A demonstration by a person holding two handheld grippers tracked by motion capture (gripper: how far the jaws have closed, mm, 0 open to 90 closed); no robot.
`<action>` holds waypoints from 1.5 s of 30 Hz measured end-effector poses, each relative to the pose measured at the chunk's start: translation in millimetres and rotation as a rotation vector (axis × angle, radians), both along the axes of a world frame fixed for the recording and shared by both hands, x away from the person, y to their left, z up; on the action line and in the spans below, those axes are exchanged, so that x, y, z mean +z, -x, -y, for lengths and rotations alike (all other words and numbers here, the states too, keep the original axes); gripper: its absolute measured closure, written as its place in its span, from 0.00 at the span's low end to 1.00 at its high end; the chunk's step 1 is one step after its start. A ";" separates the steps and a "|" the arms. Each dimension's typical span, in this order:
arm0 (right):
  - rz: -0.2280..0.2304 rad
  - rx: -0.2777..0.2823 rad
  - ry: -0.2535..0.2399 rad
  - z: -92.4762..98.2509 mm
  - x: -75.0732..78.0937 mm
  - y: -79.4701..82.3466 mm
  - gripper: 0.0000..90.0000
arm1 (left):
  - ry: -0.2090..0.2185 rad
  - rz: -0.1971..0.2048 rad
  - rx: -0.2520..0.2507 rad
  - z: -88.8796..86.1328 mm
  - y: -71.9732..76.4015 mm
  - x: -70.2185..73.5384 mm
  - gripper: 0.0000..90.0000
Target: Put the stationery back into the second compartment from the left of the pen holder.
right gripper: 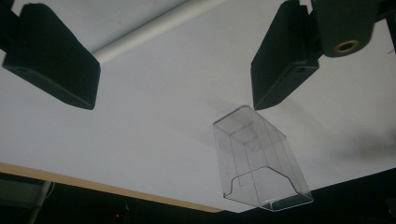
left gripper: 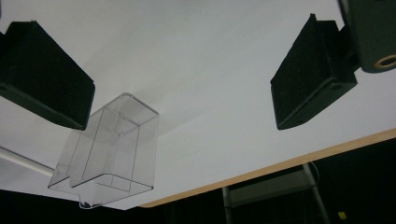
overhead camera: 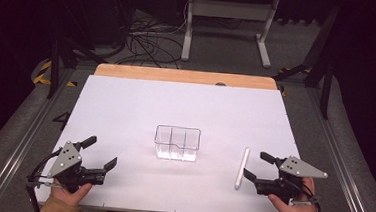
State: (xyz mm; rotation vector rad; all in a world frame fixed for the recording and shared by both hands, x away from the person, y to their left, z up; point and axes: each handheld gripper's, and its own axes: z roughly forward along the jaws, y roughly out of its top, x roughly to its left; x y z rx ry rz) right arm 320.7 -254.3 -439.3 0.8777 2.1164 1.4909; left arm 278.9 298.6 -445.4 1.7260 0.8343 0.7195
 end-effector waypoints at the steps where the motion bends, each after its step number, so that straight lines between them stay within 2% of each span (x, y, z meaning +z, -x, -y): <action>1: -0.009 0.000 -0.002 -0.5 0.1 -0.1 0.22 | -0.005 0.001 0.002 0.5 -0.1 -0.3 0.08; 6: -0.052 -0.048 0.012 -2.2 3.0 -2.2 0.28 | -0.010 -0.004 -0.002 0.8 0.1 -0.1 0.09; 10: -0.125 -0.109 0.031 -3.4 7.3 -7.6 0.32 | -0.006 -0.016 0.008 0.3 -0.3 -0.7 0.09; 12: -0.128 -0.132 0.052 -4.5 9.2 -10.4 0.32 | -0.009 -0.015 0.010 -0.2 0.2 -0.9 0.09; 18: -0.122 -0.150 0.053 -10.2 15.1 -14.8 0.31 | -0.007 -0.016 0.013 -0.4 1.5 -1.0 0.10; 25: -0.122 -0.155 0.087 -17.8 18.5 -18.9 0.30 | -0.008 -0.017 0.012 -0.9 2.0 -0.9 0.10; 31: -0.168 -0.176 0.077 -18.5 20.7 -21.4 0.30 | -0.007 -0.017 0.012 -0.8 2.2 -0.9 0.10; 33: -0.191 -0.186 0.076 -18.7 22.3 -22.8 0.30 | -0.007 -0.018 0.013 -1.0 2.2 -0.8 0.10; 38: -0.286 -0.204 0.055 -19.8 26.3 -28.7 0.30 | -0.005 -0.023 0.004 -0.7 1.8 -1.2 0.10; 39: -0.330 -0.221 0.043 -20.2 27.0 -30.0 0.30 | -0.005 -0.023 0.004 -0.6 1.8 -1.2 0.10; 40: -0.354 -0.229 0.041 -20.5 27.5 -30.9 0.30 | -0.003 -0.024 0.006 -0.5 1.9 -1.3 0.10; 45: -0.425 -0.279 0.019 -22.1 31.4 -37.2 0.29 | -0.003 -0.026 0.005 -0.6 1.9 -1.4 0.11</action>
